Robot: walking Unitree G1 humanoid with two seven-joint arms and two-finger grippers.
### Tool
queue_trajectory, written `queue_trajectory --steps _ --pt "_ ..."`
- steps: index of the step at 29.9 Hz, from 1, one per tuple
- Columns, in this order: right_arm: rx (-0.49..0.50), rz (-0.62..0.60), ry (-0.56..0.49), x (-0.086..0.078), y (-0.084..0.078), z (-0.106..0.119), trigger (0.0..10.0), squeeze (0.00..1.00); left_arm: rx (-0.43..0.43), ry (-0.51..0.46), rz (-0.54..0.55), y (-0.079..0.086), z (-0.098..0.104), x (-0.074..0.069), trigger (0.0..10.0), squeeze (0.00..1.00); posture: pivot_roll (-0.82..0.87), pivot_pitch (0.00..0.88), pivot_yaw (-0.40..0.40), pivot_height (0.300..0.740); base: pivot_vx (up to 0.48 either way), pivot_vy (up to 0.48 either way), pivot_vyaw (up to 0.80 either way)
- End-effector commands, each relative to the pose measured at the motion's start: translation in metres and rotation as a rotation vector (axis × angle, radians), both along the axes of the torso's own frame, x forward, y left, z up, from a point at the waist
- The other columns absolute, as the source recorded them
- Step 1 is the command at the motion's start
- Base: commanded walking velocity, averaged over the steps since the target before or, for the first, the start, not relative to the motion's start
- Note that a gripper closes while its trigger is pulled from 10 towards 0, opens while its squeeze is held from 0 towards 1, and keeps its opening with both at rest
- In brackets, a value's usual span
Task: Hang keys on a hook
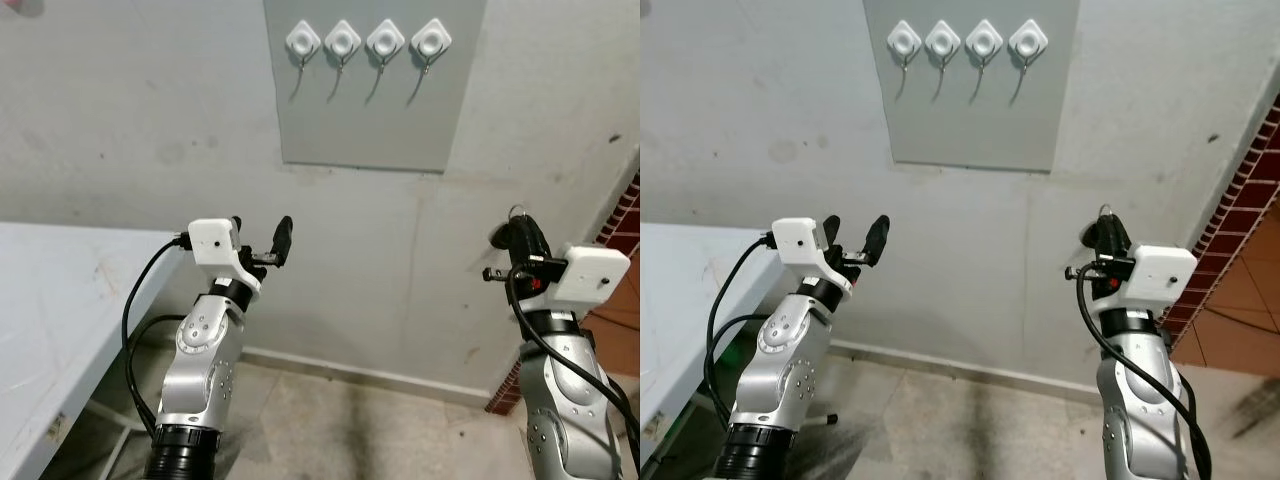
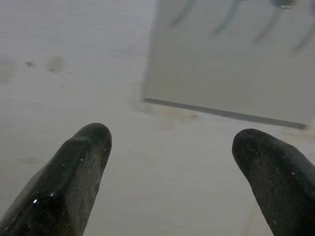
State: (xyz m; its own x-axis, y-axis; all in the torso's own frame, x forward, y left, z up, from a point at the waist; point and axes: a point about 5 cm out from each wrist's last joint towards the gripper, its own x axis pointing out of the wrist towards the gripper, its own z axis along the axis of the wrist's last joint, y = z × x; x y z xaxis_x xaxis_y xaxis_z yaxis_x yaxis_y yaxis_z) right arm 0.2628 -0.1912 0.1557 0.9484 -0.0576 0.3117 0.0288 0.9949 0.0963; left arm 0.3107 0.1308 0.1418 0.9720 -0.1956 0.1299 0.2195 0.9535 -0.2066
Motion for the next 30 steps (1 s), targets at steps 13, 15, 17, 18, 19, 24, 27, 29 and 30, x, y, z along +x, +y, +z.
queue_trajectory --steps 13,15,17,18,19,24,27,29,30 --pt "0.006 0.018 -0.027 0.0011 0.007 0.0059 10.0 0.0 0.013 -0.009 0.02 0.0074 0.0044 0.0018 10.0 0.0 -0.08 0.0 0.049 0.74 0.306 0.0 0.0" --pt "0.006 0.018 -0.027 0.001 0.007 0.0058 10.0 0.0 0.013 -0.009 0.021 0.0075 0.0043 0.0016 10.0 0.0 -0.08 0.0 0.048 0.74 0.304 0.0 0.0" --pt "0.006 0.018 -0.027 0.0009 0.0069 0.0059 10.0 0.0 0.011 -0.009 0.02 0.0073 0.0043 0.0015 10.0 0.0 -0.08 0.0 0.047 0.74 0.304 0.0 0.0" --pt "0.006 0.018 -0.027 0.0009 0.0069 0.0059 10.0 0.0 0.01 -0.008 0.021 0.0072 0.0043 0.0015 10.0 0.0 -0.08 0.0 0.048 0.74 0.304 0.0 0.0" --pt "0.005 0.019 -0.027 0.001 0.007 0.0061 10.0 0.0 0.01 -0.009 0.02 0.007 0.0045 0.0015 10.0 0.0 -0.08 0.0 0.047 0.74 0.304 0.0 0.0" --pt "0.006 0.023 -0.026 0.0017 0.0074 0.0062 10.0 0.0 0.011 -0.016 0.017 0.0052 0.0051 0.0012 10.0 0.0 -0.08 0.0 0.046 0.74 0.304 0.0 0.0" --pt "0.007 0.036 -0.027 0.0039 0.0099 0.007 10.0 0.0 0.016 -0.046 0.001 0.0008 0.0094 0.0002 10.0 0.0 -0.08 0.0 0.045 0.74 0.0 0.0 0.0" --pt "0.007 0.047 -0.029 0.0057 0.0117 0.0077 10.0 0.0 0.03 -0.049 -0.002 -0.0007 0.0105 0.0008 10.0 0.0 -0.08 0.0 0.044 0.74 0.0 0.0 0.0" --pt "0.007 0.051 -0.03 0.0064 0.0124 0.008 10.0 0.0 0.034 -0.049 -0.003 -0.0013 0.0108 0.001 10.0 0.0 -0.08 0.0 0.044 0.74 0.0 0.0 0.0"
